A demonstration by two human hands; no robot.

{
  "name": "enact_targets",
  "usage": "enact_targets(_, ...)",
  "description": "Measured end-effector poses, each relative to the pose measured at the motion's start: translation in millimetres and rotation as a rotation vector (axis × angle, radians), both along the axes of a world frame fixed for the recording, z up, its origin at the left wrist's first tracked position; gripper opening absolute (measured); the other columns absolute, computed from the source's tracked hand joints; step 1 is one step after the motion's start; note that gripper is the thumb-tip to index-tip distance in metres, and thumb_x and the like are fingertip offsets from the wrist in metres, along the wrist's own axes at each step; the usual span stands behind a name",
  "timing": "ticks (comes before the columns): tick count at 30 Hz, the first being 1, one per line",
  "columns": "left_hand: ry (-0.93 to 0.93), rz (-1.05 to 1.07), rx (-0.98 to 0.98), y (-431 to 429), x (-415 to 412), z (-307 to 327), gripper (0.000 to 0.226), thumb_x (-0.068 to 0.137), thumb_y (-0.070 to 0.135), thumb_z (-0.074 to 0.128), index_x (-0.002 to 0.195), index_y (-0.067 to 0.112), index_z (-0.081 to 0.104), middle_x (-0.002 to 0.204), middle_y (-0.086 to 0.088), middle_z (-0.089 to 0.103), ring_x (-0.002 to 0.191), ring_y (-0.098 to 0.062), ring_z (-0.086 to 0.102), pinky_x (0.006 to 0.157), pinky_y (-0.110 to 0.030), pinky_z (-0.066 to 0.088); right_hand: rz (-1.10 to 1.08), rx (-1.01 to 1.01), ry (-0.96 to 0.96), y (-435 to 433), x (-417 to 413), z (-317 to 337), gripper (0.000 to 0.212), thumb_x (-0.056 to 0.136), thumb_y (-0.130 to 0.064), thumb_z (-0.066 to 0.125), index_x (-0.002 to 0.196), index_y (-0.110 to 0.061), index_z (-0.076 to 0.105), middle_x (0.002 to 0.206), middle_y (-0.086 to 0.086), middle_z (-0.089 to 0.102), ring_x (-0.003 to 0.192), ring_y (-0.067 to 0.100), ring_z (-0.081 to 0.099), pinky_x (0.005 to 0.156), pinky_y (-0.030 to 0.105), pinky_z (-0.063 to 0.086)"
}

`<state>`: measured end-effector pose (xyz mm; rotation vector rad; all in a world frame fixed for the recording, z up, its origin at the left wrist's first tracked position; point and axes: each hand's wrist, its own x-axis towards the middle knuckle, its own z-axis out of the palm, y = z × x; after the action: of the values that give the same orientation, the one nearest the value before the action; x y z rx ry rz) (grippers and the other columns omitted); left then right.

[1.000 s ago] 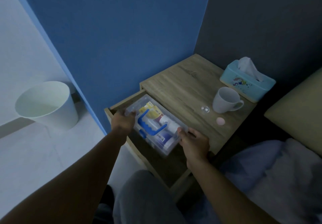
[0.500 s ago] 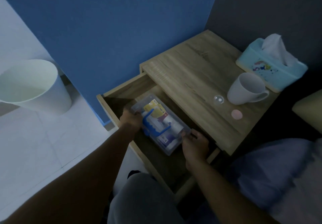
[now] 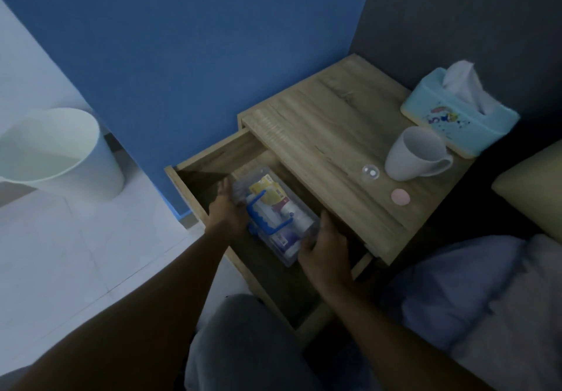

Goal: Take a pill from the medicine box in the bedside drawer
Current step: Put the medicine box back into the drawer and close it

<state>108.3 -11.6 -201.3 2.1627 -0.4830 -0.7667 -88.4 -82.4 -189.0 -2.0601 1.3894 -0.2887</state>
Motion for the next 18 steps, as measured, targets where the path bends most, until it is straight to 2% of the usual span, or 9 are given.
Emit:
enact_targets(1,-0.039,-0.014,-0.006,4.9,-4.5,3.3,0.067,0.097,0.018,0.054,0.155,0.026,0.021,0.160,-0.007,0.029,0.139,-0.030,0.042,0.106,-0.050,0.044,0.098,-0.058,0.014,4.4,-2.8,5.5,0.048,0.098,-0.030,0.054,0.143,-0.025,0.041,0.133,0.001,0.059,0.113,0.010,0.064,0.080,0.022,0.056)
enact_targets(4,-0.126,-0.086,-0.055,24.2,-16.0,11.5,0.066,0.098,0.017,0.052,0.155,0.030,0.021,0.161,-0.004,0.028,0.143,-0.028,0.036,0.110,-0.050,0.041,0.288,-0.141,0.001,9.6,-11.6,20.6,0.046,0.099,-0.026,0.052,0.143,-0.023,0.043,0.140,0.002,0.055,0.120,0.011,0.059,0.087,0.019,0.051)
enact_targets(7,-0.360,-0.086,-0.097,46.7,-24.1,19.3,0.066,0.095,0.010,0.055,0.151,0.034,0.031,0.164,0.001,0.016,0.149,-0.026,0.024,0.113,-0.049,0.036,0.360,-0.217,0.027,1.1,-21.7,37.5,0.049,0.098,-0.023,0.052,0.146,-0.016,0.045,0.148,0.008,0.052,0.132,0.020,0.054,0.104,0.033,0.050)
enact_targets(9,-0.421,0.010,-0.154,60.2,-27.1,21.7,0.067,0.092,0.005,0.058,0.150,0.030,0.034,0.165,0.002,0.016,0.149,-0.024,0.022,0.114,-0.045,0.034,0.437,-0.311,0.131,-9.5,-29.7,45.1,0.053,0.096,-0.022,0.053,0.148,-0.013,0.045,0.150,0.010,0.051,0.135,0.024,0.052,0.112,0.038,0.044)
enact_targets(12,-0.346,0.111,-0.165,74.2,-30.7,18.4,0.070,0.093,0.010,0.061,0.154,0.024,0.027,0.164,0.001,0.018,0.149,-0.025,0.023,0.116,-0.047,0.031,0.494,-0.260,0.290,-25.9,-43.6,50.4,0.066,0.098,-0.019,0.053,0.157,-0.014,0.025,0.164,0.010,0.029,0.147,0.023,0.037,0.119,0.038,0.036)
enact_targets(14,-0.238,0.141,-0.109,80.9,-33.4,12.2,0.077,0.093,0.020,0.063,0.156,0.027,0.019,0.166,0.001,0.011,0.150,-0.027,0.018,0.117,-0.049,0.027,0.480,-0.263,0.352,-34.7,-54.0,48.9,0.069,0.098,-0.017,0.051,0.159,-0.013,0.018,0.167,0.010,0.018,0.152,0.024,0.026,0.122,0.038,0.030)
enact_targets(16,-0.120,0.150,-0.057,86.4,-37.1,4.1,0.082,0.092,0.029,0.064,0.157,0.026,0.014,0.166,0.000,0.006,0.150,-0.029,0.018,0.116,-0.050,0.027,0.475,-0.323,0.425,-41.4,-65.3,44.7,0.067,0.099,-0.013,0.047,0.159,-0.008,0.016,0.168,0.013,0.014,0.155,0.025,0.018,0.125,0.037,0.021)
enact_targets(18,0.005,0.135,-0.061,90.7,-41.3,-5.4,0.083,0.091,0.033,0.064,0.157,0.027,0.013,0.165,-0.001,0.015,0.148,-0.031,0.026,0.113,-0.049,0.032,0.446,-0.337,0.475,-45.6,-75.4,38.0,0.065,0.101,-0.011,0.042,0.159,-0.004,0.013,0.168,0.016,0.013,0.155,0.028,0.015,0.126,0.038,0.018)
